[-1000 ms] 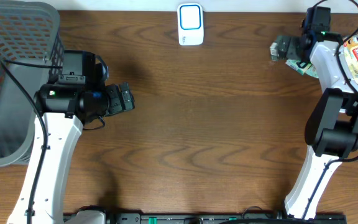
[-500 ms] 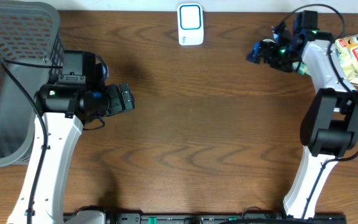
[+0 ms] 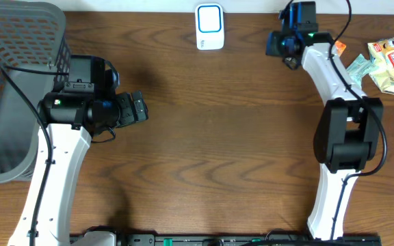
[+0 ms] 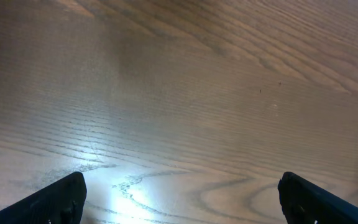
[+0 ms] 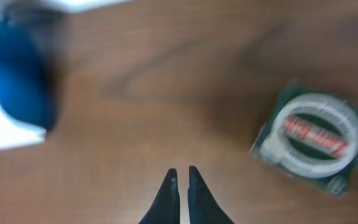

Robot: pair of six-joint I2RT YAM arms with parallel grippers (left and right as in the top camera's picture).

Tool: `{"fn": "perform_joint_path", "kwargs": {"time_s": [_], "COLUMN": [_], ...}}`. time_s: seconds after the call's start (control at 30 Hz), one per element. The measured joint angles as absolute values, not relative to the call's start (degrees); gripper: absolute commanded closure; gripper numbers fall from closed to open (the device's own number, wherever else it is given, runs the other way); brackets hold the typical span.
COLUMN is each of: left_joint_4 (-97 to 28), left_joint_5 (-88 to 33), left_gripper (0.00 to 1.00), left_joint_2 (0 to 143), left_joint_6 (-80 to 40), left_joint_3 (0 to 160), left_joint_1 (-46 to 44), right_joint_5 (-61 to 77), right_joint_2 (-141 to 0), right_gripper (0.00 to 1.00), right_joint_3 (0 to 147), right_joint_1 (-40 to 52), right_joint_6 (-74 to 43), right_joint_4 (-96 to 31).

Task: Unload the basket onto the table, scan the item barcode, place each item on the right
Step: 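Carry the tin to the right edge and drop it by the items, then open the right gripper and pull it back from the item pile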

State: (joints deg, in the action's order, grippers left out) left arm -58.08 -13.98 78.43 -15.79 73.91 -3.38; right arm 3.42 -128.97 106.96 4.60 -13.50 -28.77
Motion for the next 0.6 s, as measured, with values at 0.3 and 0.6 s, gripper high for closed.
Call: {"fn": "perform_joint_path", "kwargs": {"time_s": [0.3, 0.6], "left_joint_4": [-58.1, -58.1], "left_joint_5": [-14.0, -14.0], "left_gripper": [0.02, 0.02], "left_joint_2": [78.4, 78.4], "left_joint_6": [-15.8, -15.8], "left_joint_3": [73.9, 73.9], "left_joint_1": [-3.4, -3.4], "right_joint_5": [-4.4, -5.0], "right_joint_2": [-135.9, -144.7], "right_gripper": [0.75, 0.81], "right_joint_3": [107.0, 107.0], "right_joint_1": [4.6, 4.3], "right_joint_6": [-17.1, -17.6], "right_joint_4": [-9.1, 1.6]}}
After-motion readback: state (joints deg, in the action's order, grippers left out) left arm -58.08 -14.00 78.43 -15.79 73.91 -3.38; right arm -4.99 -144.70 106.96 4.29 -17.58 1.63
